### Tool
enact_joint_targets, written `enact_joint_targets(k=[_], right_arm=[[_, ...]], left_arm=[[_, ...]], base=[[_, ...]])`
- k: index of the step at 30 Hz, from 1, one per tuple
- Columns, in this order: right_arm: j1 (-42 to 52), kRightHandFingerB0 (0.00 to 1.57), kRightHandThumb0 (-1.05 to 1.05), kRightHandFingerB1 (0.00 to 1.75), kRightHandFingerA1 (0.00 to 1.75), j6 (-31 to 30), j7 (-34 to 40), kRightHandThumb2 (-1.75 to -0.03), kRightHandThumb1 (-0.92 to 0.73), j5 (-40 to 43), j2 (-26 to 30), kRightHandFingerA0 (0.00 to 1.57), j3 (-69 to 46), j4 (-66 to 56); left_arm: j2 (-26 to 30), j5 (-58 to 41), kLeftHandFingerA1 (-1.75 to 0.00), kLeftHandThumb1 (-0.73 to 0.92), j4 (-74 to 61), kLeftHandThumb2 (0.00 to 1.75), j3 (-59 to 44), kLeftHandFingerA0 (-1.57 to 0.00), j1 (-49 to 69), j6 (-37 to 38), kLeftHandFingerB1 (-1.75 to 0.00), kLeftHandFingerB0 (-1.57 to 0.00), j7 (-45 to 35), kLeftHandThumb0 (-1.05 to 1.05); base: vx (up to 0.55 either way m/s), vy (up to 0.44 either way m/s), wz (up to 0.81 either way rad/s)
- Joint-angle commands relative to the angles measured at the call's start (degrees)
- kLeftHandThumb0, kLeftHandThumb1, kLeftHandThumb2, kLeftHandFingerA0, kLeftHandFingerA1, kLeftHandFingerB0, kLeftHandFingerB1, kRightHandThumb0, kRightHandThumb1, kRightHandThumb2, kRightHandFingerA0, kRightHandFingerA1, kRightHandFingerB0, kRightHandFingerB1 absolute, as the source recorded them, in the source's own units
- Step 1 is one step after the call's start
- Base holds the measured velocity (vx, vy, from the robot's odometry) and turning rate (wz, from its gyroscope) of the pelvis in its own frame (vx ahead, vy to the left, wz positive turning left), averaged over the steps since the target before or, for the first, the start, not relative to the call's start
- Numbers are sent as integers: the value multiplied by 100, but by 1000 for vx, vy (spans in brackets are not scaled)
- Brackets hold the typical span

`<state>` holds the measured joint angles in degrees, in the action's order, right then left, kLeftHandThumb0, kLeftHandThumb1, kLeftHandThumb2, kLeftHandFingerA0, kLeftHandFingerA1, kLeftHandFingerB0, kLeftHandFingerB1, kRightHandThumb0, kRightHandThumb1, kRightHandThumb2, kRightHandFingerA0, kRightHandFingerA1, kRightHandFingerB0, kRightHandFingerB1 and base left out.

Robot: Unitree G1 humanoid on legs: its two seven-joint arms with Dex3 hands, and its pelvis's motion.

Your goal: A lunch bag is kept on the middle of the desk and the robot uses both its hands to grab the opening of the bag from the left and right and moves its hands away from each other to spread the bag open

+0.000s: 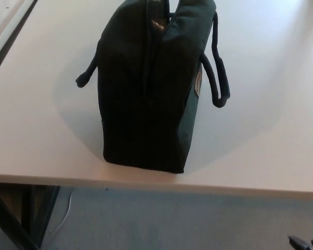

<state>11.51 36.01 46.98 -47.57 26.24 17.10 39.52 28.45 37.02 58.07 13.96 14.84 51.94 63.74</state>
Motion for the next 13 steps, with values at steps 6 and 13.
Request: enact_joint_targets(k=[6,13], right_arm=[[-293,15,-50,36,39,-30,926,-77,-68,-155,-183,20,200,630],[-237,14,-49,35,38,65,997,-76,-68,-116,-139,19,254,706]], left_arm=[[-279,-2120,-50,70,415,93,-573,-35,-45,1216,-40,-10,-2678,-58],[-334,-2258,-38,85,413,65,-719,-41,-13,1105,-26,-15,-3062,-49]], base=[[0,0,0],[0,0,0]])
